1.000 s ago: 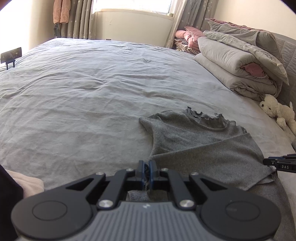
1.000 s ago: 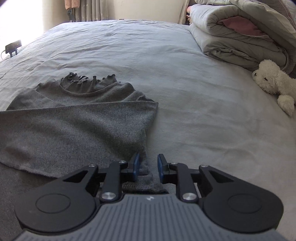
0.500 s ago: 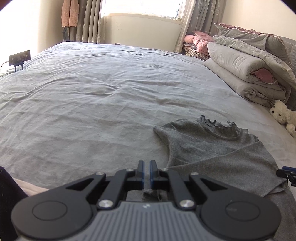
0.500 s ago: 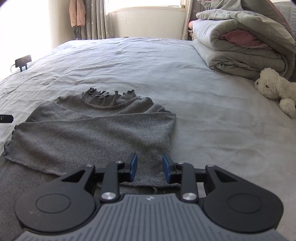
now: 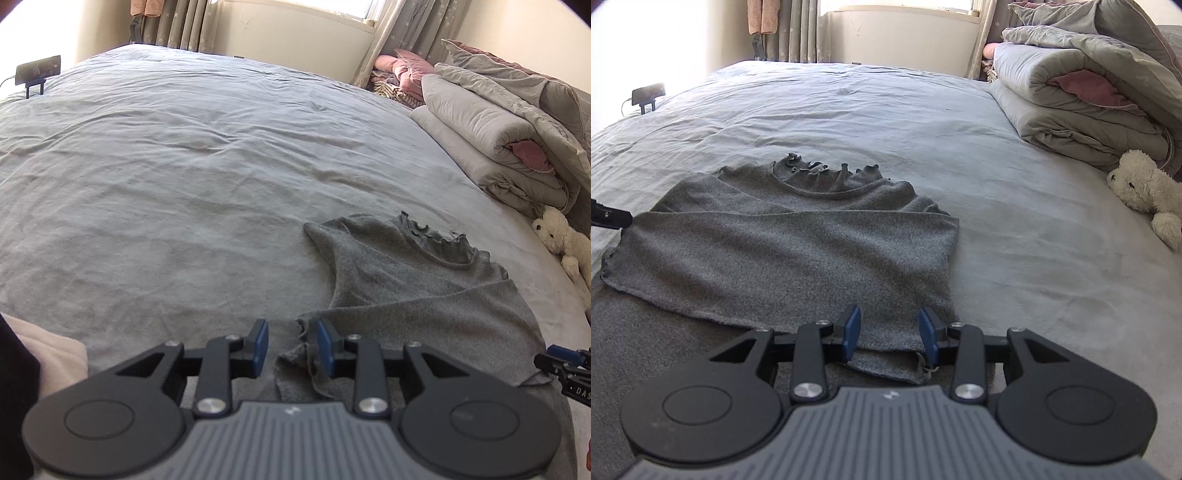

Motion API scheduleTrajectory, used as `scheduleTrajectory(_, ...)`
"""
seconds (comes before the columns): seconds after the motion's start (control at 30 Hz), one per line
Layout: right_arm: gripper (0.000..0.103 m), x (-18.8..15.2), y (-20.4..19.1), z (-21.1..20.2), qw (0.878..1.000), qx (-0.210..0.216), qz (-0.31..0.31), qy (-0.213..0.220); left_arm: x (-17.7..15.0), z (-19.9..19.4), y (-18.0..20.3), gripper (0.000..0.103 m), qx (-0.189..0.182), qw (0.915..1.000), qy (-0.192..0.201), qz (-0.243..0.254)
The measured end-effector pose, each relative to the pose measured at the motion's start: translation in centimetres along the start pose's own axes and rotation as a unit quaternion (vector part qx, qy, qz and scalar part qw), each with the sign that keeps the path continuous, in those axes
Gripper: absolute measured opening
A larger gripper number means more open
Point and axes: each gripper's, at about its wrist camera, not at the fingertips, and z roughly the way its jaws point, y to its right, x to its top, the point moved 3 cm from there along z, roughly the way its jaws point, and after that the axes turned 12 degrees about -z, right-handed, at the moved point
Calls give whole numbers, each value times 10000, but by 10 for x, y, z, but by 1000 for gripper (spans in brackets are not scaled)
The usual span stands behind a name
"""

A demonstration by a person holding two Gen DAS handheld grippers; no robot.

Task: Fold clothes
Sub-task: 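Grasp the sweater hem edge with the right gripper and smooth it flat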

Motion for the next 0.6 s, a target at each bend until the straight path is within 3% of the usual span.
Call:
scheduleTrajectory(0.13, 41, -8, 3, 13, 9994, 16, -33, -354, -10, 5, 11, 30, 324, 9977, 133, 579)
scheduleTrajectory(0.2, 48, -11, 10, 15, 9994, -29, 1, -356, -14, 8, 14, 32, 491, 9951, 177, 841)
scheduleTrajectory(0.3, 48, -13, 20, 13, 9989, -87, 107, -451, -17, 6, 17, 32, 605, 9917, 261, 1106)
scheduleTrajectory(0.47, 49, -20, 38, 11, 9977, -81, 210, -643, -9, -2, 15, 33, 639, 9919, 378, 1032)
scheduleTrajectory(0.53, 59, -23, 47, 10, 9971, -64, 280, -699, -7, -5, 13, 33, 652, 9920, 422, 997)
scheduleTrajectory(0.6, 60, -25, 58, 7, 9964, -147, 475, -690, -7, -7, 12, 35, 651, 9923, 407, 974)
